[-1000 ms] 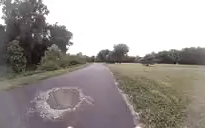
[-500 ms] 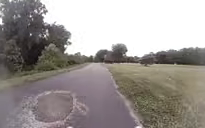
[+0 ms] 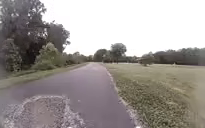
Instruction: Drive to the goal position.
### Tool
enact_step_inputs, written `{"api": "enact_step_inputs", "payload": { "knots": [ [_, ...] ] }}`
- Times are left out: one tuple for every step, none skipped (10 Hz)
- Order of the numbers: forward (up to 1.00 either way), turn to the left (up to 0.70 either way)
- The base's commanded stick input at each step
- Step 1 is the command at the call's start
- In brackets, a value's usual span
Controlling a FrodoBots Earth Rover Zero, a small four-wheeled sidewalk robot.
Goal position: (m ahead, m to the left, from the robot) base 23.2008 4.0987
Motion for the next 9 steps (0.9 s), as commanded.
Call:
{"api": "enact_step_inputs", "payload": {
  "knots": [
    [0.7,0.0],
    [0.7,0.0],
    [0.7,0.0],
    [0.7,0.0],
    [0.7,0.0],
    [0.7,0.0],
    [0.7,0.0],
    [0.7,0.0],
    [0.7,0.0]
  ]
}}
